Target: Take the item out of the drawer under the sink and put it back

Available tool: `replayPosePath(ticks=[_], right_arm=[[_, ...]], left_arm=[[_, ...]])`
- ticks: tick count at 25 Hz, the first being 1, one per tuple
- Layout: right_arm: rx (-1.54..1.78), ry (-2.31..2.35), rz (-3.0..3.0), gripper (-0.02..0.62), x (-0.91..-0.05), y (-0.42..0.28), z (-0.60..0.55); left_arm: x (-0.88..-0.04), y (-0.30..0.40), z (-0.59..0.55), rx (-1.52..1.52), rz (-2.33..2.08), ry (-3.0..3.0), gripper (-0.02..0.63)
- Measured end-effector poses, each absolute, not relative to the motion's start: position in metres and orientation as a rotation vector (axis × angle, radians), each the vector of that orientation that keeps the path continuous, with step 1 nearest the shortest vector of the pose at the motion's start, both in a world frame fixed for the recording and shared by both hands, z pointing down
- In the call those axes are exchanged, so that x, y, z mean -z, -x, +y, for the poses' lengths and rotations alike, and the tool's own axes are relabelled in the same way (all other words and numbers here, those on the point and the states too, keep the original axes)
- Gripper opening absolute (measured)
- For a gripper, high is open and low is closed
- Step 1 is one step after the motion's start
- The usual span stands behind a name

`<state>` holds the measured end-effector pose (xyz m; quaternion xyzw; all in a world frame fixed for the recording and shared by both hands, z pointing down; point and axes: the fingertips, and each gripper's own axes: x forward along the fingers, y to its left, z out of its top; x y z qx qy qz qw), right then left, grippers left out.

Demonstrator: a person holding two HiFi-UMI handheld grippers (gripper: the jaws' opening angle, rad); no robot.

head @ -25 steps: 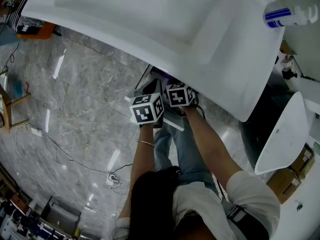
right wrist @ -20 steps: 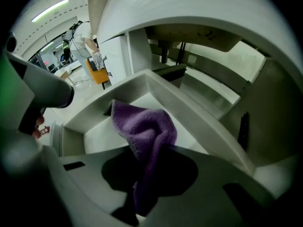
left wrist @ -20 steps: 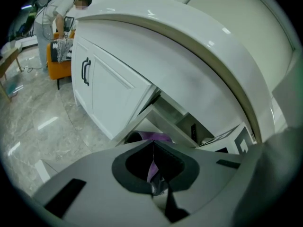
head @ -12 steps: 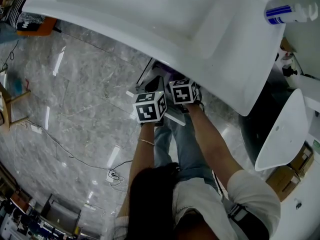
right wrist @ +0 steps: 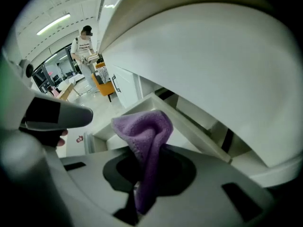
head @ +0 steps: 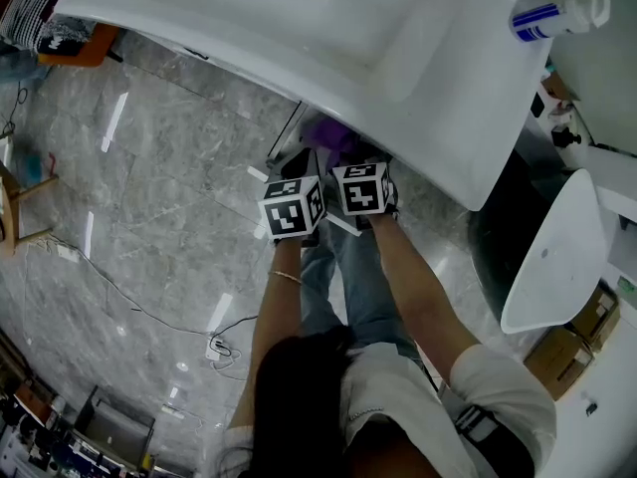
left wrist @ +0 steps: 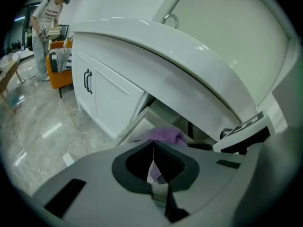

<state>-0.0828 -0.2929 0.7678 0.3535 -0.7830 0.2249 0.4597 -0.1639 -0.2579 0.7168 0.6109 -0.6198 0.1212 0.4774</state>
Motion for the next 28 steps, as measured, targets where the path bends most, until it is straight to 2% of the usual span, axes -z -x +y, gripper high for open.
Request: replayPosePath(ticks=[10,16,28], right_arm=[[-0.572,-0.858,-1.994,0.055,-0.718,0.077,-0.263],[-0.557,-0.873,-2.061,0.055,-0.676,0.082,-0.25],[-0.511,-0.934,-2.2,0.055,-0.585,0.078,-0.218]], left_arm=[[-0.675,0.156,-0.236,-0.304,-1.527,-1.53,0.005],[-0.633,0.157,-0.222,-0.208,-1.586,-1.522,0.005],[-0.551,0.16,-0.197,-0.203,-1.687,-1.667,0.005]])
